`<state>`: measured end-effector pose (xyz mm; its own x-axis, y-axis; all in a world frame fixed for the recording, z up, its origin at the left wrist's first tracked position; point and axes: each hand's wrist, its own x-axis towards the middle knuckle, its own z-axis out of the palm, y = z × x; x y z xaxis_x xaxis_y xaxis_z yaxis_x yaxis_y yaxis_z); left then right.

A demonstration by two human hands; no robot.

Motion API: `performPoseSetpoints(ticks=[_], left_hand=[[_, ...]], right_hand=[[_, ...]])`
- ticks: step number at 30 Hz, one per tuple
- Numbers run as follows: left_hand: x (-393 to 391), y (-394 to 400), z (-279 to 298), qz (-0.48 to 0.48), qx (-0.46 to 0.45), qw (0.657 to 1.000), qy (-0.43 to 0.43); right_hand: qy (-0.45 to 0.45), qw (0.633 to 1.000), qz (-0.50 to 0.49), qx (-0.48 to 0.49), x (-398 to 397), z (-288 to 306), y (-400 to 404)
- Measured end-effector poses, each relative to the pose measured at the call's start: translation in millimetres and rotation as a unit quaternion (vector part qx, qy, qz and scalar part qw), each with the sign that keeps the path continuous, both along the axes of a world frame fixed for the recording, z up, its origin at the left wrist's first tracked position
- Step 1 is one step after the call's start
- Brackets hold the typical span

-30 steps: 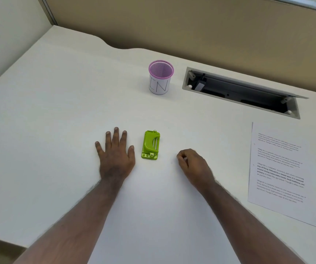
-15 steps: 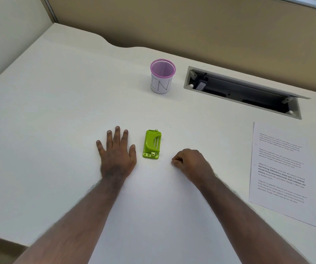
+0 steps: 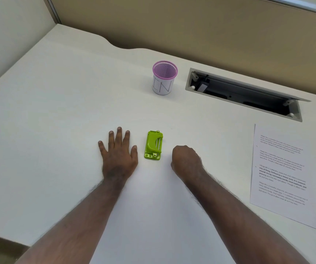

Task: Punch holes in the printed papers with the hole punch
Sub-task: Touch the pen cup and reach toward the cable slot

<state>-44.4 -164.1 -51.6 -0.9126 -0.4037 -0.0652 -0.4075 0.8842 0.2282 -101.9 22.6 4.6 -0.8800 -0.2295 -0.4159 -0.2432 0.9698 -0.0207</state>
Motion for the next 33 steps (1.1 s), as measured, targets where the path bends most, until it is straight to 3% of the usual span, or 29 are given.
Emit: performPoseSetpoints(ticks=[4,7,9,12,14,17,21,25,33], left_hand=[[0,0,1,-0.001,0.001,1.000,-0.004],[0,1,1,-0.003,0.001,1.000,-0.007],[-1,0,0,-0.004,0.000,1.000,-0.008],[-1,0,0,-0.003,-0.005,1.000,-0.008],[0,0,0,-0.004,-0.008,1.000,-0.009],[0,0,0,-0.004,-0.011,1.000,-0.010],[0,0,1,-0.005,-0.013,1.000,-0.008],[0,-1,0,-0.004,-0.014,1.000,-0.007],[-1,-1,0,-0.005,-0.014,1.000,-0.011]], right_hand=[[0.005,1.000,-0.014,-0.012,2,-4,-1],[-0.004,0.992,-0.086,-0.094,-3,-8,13],[-0.024,0.967,-0.162,-0.196,-13,-9,29],[-0.043,0.900,-0.276,-0.336,-29,-5,50],[-0.045,0.877,-0.290,-0.381,-40,-5,55],[-0.034,0.872,-0.268,-0.408,-61,-2,45],[-0.017,0.901,-0.209,-0.381,-91,4,18],[-0.024,0.961,-0.113,-0.251,-110,6,-1],[-0.047,0.984,-0.052,-0.164,-119,13,-10]])
